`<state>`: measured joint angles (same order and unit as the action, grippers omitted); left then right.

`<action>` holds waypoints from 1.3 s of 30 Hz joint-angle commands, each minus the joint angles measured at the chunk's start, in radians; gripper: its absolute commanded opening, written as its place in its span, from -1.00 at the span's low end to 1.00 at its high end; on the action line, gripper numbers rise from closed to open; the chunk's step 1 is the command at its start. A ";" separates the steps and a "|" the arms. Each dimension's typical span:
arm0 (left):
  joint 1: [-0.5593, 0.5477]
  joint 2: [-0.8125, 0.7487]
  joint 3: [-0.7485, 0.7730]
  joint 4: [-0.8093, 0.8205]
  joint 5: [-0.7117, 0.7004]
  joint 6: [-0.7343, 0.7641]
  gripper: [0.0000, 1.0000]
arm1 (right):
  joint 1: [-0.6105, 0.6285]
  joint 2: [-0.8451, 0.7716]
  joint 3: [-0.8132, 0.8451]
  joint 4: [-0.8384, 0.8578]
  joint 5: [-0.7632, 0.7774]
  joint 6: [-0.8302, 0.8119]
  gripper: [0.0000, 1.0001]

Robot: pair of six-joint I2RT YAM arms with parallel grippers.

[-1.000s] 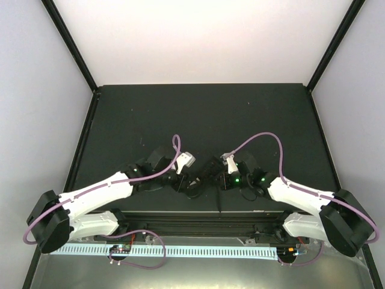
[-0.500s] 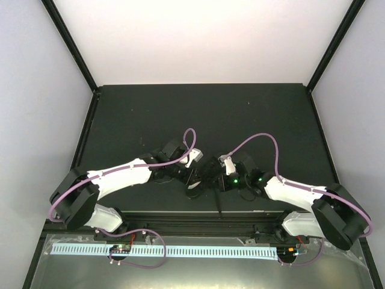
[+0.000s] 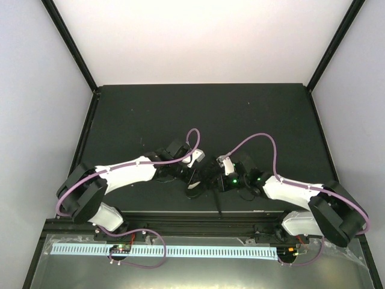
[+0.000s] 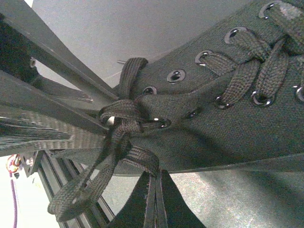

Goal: Tie the shoes

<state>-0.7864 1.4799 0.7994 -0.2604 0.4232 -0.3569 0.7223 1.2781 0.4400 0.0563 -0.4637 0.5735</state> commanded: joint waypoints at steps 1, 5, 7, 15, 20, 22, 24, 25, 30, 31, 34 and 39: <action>0.004 0.025 0.042 0.037 0.013 0.007 -0.58 | -0.002 0.010 -0.006 0.033 -0.018 -0.021 -0.97; 0.004 0.036 0.036 0.072 0.018 0.001 -0.81 | -0.002 -0.001 -0.006 0.022 0.000 -0.019 -0.97; 0.006 0.034 0.035 0.083 0.013 0.000 -0.96 | -0.001 -0.013 -0.005 0.011 0.021 -0.018 -0.97; 0.016 -0.014 0.038 0.063 -0.036 0.011 -0.97 | -0.002 -0.032 0.039 -0.045 0.072 -0.038 -0.97; 0.024 -0.015 0.042 0.047 -0.035 0.028 -0.97 | -0.001 -0.012 0.079 -0.052 0.065 -0.055 -0.97; 0.025 -0.018 0.041 0.044 -0.037 0.030 -0.97 | 0.000 -0.003 0.094 -0.053 0.061 -0.063 -0.97; 0.027 -0.025 0.037 0.046 -0.038 0.032 -0.97 | 0.001 0.007 0.109 -0.055 0.058 -0.073 -0.97; 0.028 -0.028 0.037 0.047 -0.038 0.033 -0.97 | 0.002 0.015 0.121 -0.056 0.057 -0.078 -0.97; 0.031 -0.046 0.034 0.057 -0.040 0.050 -0.97 | 0.010 0.058 0.155 -0.049 0.058 -0.088 -0.97; 0.032 -0.050 0.033 0.060 -0.039 0.056 -0.97 | 0.011 0.066 0.159 -0.045 0.058 -0.087 -0.97; 0.033 -0.059 0.032 0.062 -0.035 0.074 -0.97 | 0.015 0.088 0.169 -0.036 0.055 -0.090 -0.97; 0.037 -0.044 0.035 0.075 0.002 0.092 -0.97 | 0.020 0.126 0.179 -0.017 0.051 -0.090 -0.97</action>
<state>-0.7582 1.4456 0.8005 -0.2119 0.3969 -0.3012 0.7338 1.3773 0.5938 0.0067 -0.4198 0.4995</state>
